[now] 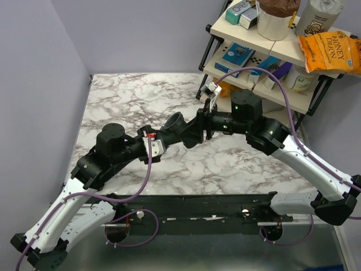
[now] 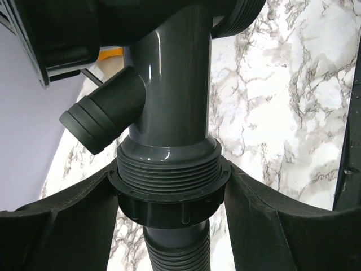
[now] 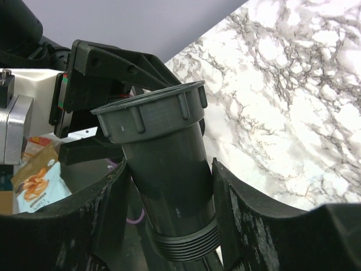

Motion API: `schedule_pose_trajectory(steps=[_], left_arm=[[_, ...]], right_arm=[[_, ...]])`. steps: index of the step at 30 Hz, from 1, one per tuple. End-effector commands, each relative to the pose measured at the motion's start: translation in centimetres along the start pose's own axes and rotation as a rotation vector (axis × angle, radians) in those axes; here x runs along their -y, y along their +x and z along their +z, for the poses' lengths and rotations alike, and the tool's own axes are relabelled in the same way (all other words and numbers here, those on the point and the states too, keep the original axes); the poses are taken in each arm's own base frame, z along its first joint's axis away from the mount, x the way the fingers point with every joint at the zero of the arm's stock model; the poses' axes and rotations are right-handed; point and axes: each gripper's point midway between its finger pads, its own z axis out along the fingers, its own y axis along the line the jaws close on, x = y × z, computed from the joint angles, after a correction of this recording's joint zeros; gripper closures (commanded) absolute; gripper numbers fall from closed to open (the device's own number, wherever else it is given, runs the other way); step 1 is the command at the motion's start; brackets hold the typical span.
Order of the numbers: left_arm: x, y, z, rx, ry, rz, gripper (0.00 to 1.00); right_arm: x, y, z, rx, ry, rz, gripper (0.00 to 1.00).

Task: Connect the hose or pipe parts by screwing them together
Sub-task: Install the adaptor on the pipeline.

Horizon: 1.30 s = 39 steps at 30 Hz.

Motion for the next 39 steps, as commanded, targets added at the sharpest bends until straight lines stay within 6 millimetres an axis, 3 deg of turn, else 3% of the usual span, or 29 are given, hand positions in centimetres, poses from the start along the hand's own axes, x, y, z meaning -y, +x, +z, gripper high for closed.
schedule_pose_trajectory(steps=[1,4,10,11,19,22,23,26,31,32,38,39], left_arm=[[-0.3,-7.7,-1.6,0.283,0.028,0.154,0.93],[-0.8,-7.2,-1.3,0.269,-0.007,0.163,1.00],[-3.1,-5.7,-0.5,0.205,-0.124,0.147,1.00],[-3.4,-5.6,-0.4,0.204,-0.138,0.140,1.00],[-5.6,-5.8,0.1,0.200,-0.230,0.112,1.00],[-6.4,-5.7,0.3,0.194,-0.265,0.113,1.00],[-6.5,-5.7,0.3,0.193,-0.269,0.112,1.00],[-6.5,-5.8,0.4,0.199,-0.265,0.093,1.00],[-6.2,-7.0,-0.1,0.238,-0.247,0.075,1.00],[-6.2,-7.2,-0.2,0.241,-0.248,0.070,1.00],[-6.3,-7.2,-0.2,0.230,-0.242,0.046,1.00],[-6.2,-7.0,-0.2,0.224,-0.238,0.043,1.00]], right_arm=[[4.5,3.5,2.7,-0.099,0.136,0.152,0.99],[4.1,4.2,3.3,-0.137,0.114,0.214,0.99],[1.1,5.6,3.3,-0.274,-0.032,0.306,0.98],[0.6,5.5,3.1,-0.283,-0.058,0.311,0.93],[-0.2,5.9,2.8,-0.303,-0.045,0.345,0.86],[-1.0,5.9,2.0,-0.310,-0.064,0.347,0.65],[-1.0,5.9,1.8,-0.310,-0.066,0.346,0.53],[-1.9,5.3,0.8,-0.298,-0.092,0.318,0.36],[-2.2,4.1,-0.2,-0.251,-0.092,0.265,0.20],[-2.5,3.7,-0.5,-0.238,-0.100,0.261,0.01],[-2.9,3.0,-1.4,-0.223,-0.104,0.218,0.00],[-3.4,1.6,-2.2,-0.185,-0.101,0.185,0.00]])
